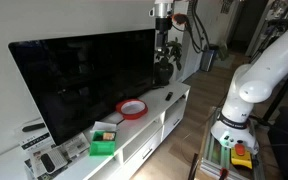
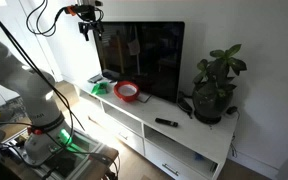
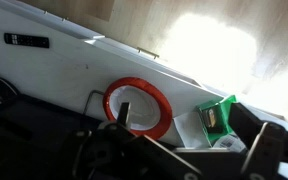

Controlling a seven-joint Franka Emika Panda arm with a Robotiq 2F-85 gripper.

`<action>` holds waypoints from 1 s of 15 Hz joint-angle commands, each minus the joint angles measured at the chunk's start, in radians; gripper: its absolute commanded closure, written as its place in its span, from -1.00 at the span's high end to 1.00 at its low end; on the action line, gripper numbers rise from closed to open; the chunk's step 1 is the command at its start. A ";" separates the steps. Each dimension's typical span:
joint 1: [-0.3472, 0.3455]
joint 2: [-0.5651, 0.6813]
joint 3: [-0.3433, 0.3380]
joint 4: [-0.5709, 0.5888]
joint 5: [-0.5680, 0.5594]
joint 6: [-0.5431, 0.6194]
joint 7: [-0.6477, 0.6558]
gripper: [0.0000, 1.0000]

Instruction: Move the remote control to the bottom shelf

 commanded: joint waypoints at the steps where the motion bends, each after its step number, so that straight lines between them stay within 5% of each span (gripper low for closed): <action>1: 0.003 0.001 -0.002 0.002 -0.001 -0.002 0.001 1.00; 7: 0.003 0.001 -0.002 0.002 -0.001 -0.002 0.001 1.00; 9: -0.043 0.073 -0.033 -0.001 -0.018 -0.027 0.050 1.00; 15: -0.192 0.248 -0.158 -0.127 -0.066 0.186 0.129 1.00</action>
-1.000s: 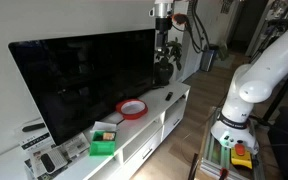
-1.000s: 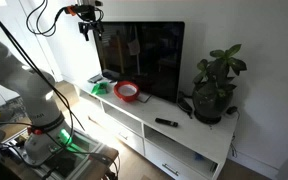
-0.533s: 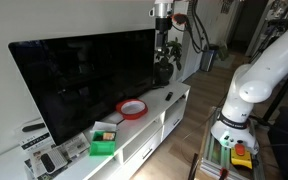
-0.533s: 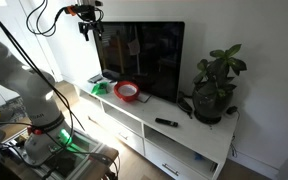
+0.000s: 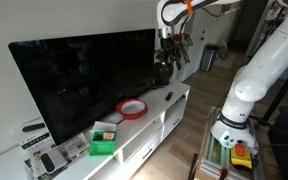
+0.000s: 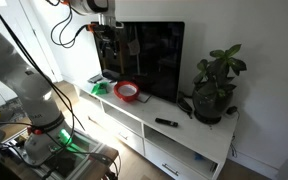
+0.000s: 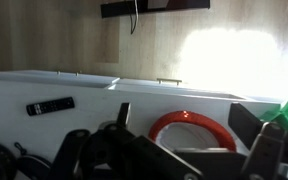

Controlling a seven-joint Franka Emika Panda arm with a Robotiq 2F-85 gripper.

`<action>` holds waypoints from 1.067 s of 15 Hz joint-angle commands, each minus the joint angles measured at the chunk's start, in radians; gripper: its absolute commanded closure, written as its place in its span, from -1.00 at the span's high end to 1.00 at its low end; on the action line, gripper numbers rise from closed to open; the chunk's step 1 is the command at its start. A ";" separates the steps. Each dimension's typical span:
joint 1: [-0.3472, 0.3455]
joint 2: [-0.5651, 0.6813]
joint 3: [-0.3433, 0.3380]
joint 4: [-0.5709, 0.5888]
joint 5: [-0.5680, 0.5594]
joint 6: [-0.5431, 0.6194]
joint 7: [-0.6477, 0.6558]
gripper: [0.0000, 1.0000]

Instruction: Move the remote control to the bottom shelf

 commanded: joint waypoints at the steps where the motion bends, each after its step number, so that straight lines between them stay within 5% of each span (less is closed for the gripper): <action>1: -0.075 0.142 -0.064 -0.045 -0.028 0.149 0.081 1.00; 5: -0.124 0.298 -0.119 -0.049 0.039 0.226 0.160 1.00; 16: -0.111 0.262 -0.110 -0.054 0.001 0.225 0.116 1.00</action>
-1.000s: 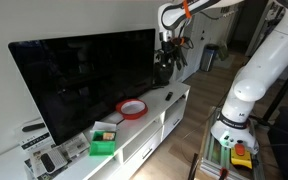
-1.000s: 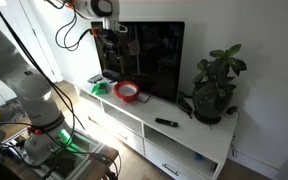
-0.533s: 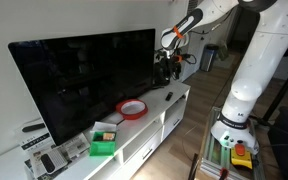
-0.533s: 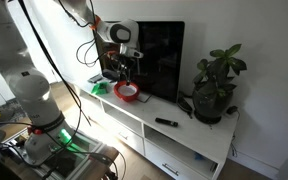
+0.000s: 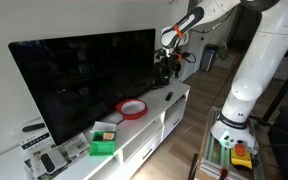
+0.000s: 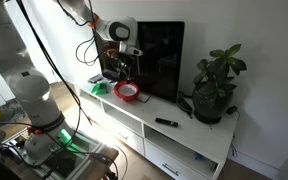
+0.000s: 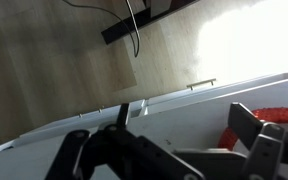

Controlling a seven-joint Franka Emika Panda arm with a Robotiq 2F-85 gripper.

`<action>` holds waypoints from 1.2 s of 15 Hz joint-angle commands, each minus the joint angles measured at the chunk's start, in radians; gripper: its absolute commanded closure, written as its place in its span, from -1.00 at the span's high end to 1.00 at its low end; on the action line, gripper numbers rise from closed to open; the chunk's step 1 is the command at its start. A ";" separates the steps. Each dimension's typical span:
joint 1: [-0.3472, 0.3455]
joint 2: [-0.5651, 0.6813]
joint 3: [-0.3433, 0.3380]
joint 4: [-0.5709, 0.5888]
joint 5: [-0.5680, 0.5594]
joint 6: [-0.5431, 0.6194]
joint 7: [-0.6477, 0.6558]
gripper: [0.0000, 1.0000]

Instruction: Move the remote control to the bottom shelf

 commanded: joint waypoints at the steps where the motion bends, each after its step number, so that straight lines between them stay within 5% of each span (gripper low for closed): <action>1: 0.002 0.000 -0.002 0.001 0.000 -0.001 0.000 1.00; 5: -0.029 0.124 -0.037 0.069 0.049 0.045 0.061 1.00; 13: -0.110 0.453 -0.083 0.184 0.290 0.426 0.171 1.00; 18: -0.113 0.485 -0.086 0.180 0.293 0.448 0.175 1.00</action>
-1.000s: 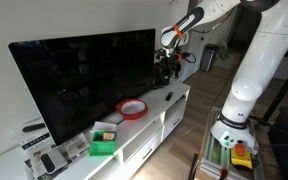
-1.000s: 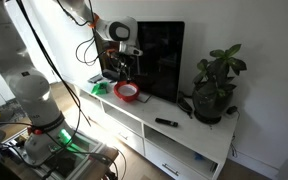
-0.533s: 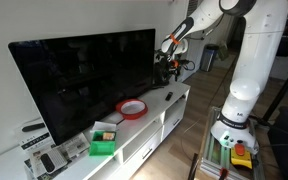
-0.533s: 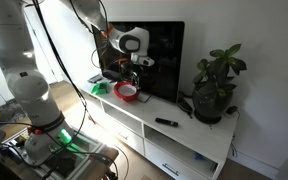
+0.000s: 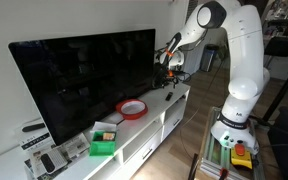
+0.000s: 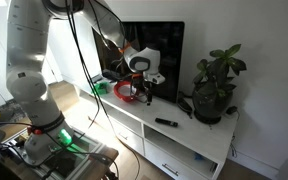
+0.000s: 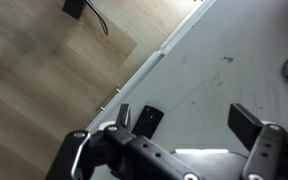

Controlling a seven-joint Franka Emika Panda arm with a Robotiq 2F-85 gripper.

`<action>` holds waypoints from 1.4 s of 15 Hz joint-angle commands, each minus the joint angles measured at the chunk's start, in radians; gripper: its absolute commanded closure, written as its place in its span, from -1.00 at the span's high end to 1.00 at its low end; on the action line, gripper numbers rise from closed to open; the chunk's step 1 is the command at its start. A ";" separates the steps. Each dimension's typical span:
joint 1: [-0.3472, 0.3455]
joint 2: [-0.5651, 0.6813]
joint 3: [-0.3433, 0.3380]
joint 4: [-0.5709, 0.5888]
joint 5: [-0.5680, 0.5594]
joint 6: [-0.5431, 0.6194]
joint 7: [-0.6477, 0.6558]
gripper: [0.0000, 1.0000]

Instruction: Move the remote control to the bottom shelf

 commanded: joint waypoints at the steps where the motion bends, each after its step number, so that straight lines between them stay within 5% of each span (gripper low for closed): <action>1: 0.002 0.005 -0.003 0.008 0.002 -0.003 0.004 1.00; 11: -0.041 0.222 -0.010 0.168 0.077 0.159 0.128 1.00; 21: -0.070 0.428 -0.016 0.345 0.099 0.107 0.208 1.00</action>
